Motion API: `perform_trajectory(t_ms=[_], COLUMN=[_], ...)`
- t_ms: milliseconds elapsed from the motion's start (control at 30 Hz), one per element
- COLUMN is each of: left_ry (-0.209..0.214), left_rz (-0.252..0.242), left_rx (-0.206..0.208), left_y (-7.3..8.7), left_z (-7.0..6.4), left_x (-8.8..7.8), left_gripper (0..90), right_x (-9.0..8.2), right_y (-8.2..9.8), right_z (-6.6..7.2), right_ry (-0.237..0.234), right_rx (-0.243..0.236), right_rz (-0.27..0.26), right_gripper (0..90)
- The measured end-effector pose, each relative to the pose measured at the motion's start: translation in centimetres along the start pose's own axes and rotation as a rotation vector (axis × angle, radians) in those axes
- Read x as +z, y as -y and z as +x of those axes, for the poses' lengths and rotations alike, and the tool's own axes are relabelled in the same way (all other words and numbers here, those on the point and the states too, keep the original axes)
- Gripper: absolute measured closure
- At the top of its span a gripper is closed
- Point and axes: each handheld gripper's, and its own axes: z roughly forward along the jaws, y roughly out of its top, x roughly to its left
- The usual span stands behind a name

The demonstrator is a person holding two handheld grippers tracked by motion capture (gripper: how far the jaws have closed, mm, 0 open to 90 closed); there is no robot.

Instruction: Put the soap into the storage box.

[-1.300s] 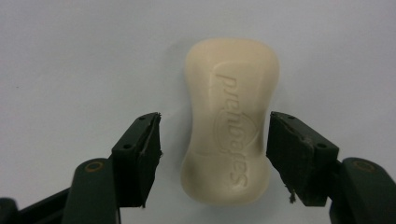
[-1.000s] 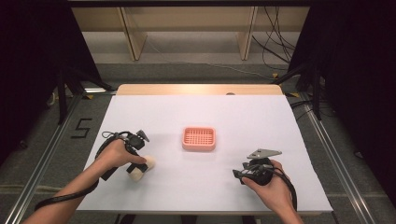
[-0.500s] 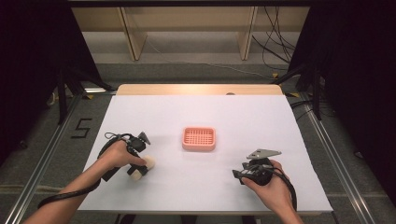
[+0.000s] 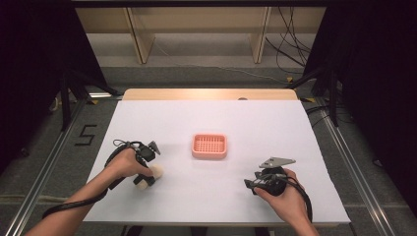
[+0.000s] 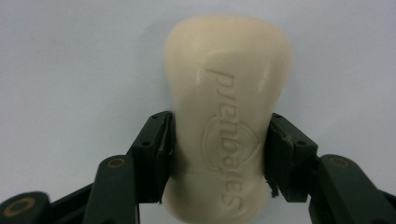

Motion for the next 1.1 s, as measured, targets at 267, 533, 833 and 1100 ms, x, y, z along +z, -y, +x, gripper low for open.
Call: perform_trajectory(t_ms=[267, 533, 833, 1100], left_ry=[-0.006, -0.009, -0.016, -0.022], left_rz=[0.034, 0.038, 0.02, 0.029], left_rx=[0.013, 0.028, 0.063, 0.088], left_y=[-0.4, -0.33, 0.04, 0.2], left_z=[0.01, -0.12, -0.15, 0.03], left_x=[0.06, 0.08, -0.01, -0.37], left_gripper=[45.1, 45.9, 47.1, 47.6], right_x=[-0.07, 0.11, 0.01, 0.2], right_y=[-0.04, 0.03, -0.03, -0.01], right_z=[0.16, 0.16, 0.13, 0.08], right_ry=[-0.005, -0.006, -0.006, -0.003], right_rx=[0.019, 0.017, 0.016, 0.011], right_rz=[0.01, -0.001, 0.016, -0.013], right_gripper=[49.1, 48.9, 48.7, 48.7])
